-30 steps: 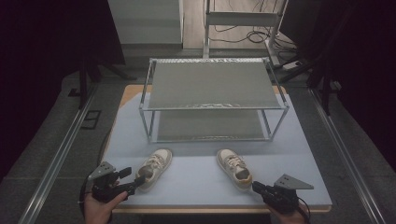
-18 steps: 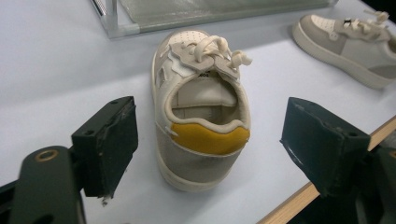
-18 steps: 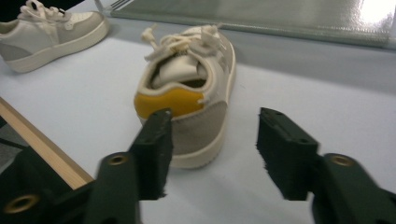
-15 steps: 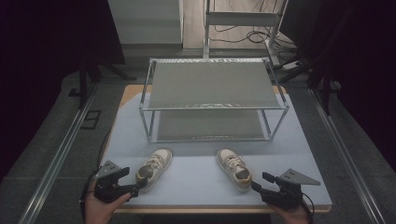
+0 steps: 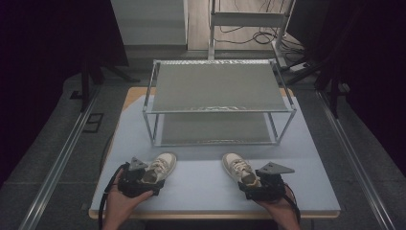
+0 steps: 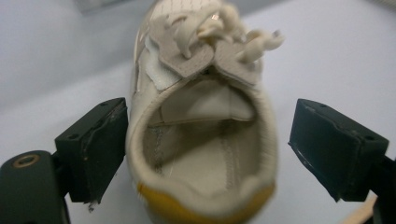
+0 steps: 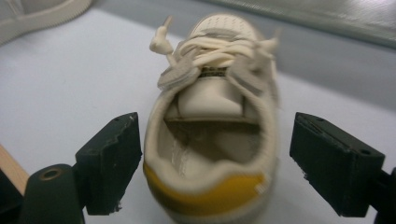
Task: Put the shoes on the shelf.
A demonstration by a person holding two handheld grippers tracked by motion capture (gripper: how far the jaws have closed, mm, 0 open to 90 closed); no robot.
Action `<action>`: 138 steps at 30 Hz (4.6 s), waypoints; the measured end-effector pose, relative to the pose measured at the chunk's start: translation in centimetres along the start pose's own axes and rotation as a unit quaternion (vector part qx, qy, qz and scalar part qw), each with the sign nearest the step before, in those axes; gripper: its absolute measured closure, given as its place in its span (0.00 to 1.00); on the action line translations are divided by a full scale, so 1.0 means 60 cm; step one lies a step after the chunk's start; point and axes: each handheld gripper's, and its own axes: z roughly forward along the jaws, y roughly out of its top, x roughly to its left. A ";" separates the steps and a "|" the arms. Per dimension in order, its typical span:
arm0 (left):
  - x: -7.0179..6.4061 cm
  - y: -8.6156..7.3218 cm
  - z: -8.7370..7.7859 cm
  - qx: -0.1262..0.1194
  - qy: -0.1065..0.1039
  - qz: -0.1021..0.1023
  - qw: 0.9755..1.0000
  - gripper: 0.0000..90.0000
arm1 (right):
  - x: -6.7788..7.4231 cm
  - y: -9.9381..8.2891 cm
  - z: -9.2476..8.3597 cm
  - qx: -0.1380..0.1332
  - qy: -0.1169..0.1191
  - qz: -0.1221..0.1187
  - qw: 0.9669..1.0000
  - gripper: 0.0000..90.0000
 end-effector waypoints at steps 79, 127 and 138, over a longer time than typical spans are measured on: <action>-0.079 0.180 0.104 -0.032 0.025 0.050 0.998 0.29 | -0.042 0.132 0.055 0.023 -0.076 0.000 0.997 0.32; -0.078 0.253 0.208 -0.020 0.018 0.034 0.999 0.29 | -0.050 0.169 0.143 0.013 -0.110 0.037 0.993 0.32; -0.090 0.264 0.224 -0.018 0.015 -0.006 1.000 0.29 | -0.050 0.170 0.159 0.013 -0.113 0.043 0.993 0.32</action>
